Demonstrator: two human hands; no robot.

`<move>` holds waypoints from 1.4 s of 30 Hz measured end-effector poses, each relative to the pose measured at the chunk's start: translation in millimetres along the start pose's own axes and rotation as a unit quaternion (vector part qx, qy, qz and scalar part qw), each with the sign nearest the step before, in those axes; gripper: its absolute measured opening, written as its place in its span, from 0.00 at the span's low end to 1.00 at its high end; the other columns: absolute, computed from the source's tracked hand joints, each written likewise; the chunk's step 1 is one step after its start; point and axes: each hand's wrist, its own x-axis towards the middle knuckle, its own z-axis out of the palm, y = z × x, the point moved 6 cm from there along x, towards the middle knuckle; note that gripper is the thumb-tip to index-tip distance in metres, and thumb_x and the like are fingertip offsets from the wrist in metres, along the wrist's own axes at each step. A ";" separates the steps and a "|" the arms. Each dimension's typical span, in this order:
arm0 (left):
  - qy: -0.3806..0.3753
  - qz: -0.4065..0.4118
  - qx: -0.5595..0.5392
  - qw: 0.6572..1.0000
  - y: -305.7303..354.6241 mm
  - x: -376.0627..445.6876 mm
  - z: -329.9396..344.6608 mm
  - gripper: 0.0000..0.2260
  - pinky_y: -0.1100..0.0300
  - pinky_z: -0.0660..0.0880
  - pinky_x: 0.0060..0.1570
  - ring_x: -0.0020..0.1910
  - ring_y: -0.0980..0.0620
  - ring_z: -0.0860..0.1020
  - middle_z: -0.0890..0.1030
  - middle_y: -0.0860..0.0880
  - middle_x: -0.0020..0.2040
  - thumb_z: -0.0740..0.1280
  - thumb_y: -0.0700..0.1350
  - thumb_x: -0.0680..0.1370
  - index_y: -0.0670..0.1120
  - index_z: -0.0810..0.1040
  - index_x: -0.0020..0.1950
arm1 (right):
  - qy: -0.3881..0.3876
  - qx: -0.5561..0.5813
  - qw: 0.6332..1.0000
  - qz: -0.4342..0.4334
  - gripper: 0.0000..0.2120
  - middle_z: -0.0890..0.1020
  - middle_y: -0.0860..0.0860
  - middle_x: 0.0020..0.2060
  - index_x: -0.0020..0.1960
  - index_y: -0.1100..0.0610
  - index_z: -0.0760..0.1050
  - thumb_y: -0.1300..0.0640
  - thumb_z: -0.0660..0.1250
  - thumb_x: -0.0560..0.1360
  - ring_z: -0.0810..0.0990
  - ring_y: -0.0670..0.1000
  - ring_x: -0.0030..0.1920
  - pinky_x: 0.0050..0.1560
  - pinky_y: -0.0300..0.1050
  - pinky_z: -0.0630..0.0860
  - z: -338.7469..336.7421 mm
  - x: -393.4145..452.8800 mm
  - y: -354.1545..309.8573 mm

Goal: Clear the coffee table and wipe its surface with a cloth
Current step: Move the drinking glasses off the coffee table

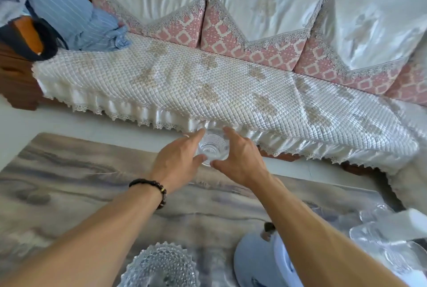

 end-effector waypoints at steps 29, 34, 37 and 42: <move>-0.196 0.026 -0.003 0.980 353.2 109.0 451.8 0.27 0.53 0.74 0.51 0.55 0.45 0.77 0.79 0.45 0.57 0.65 0.49 0.79 0.51 0.59 0.76 | -0.057 -0.011 0.983 0.176 0.39 0.80 0.53 0.59 0.70 0.56 0.66 0.47 0.79 0.65 0.77 0.57 0.59 0.56 0.52 0.75 -101.2 -124.3 568.2; -0.214 0.006 -0.003 0.977 355.4 103.6 480.6 0.27 0.54 0.71 0.54 0.61 0.44 0.74 0.76 0.45 0.65 0.63 0.50 0.80 0.49 0.58 0.77 | -0.079 -0.039 0.983 0.159 0.40 0.81 0.55 0.57 0.69 0.57 0.67 0.45 0.80 0.63 0.76 0.57 0.60 0.65 0.50 0.69 -86.7 -123.5 596.7; -0.213 0.001 0.004 0.977 353.9 104.5 490.0 0.27 0.54 0.73 0.48 0.55 0.45 0.77 0.79 0.45 0.59 0.64 0.50 0.80 0.50 0.58 0.77 | -0.082 -0.062 0.983 0.154 0.41 0.81 0.54 0.58 0.68 0.57 0.67 0.42 0.79 0.63 0.75 0.56 0.63 0.74 0.52 0.60 -78.3 -121.7 604.0; -0.213 0.006 0.007 0.977 349.9 105.0 496.6 0.26 0.56 0.73 0.45 0.51 0.46 0.78 0.80 0.46 0.55 0.65 0.50 0.79 0.49 0.61 0.75 | -0.095 -0.075 0.980 0.161 0.40 0.81 0.53 0.58 0.68 0.58 0.65 0.40 0.77 0.65 0.74 0.55 0.65 0.77 0.53 0.52 -67.7 -121.0 607.8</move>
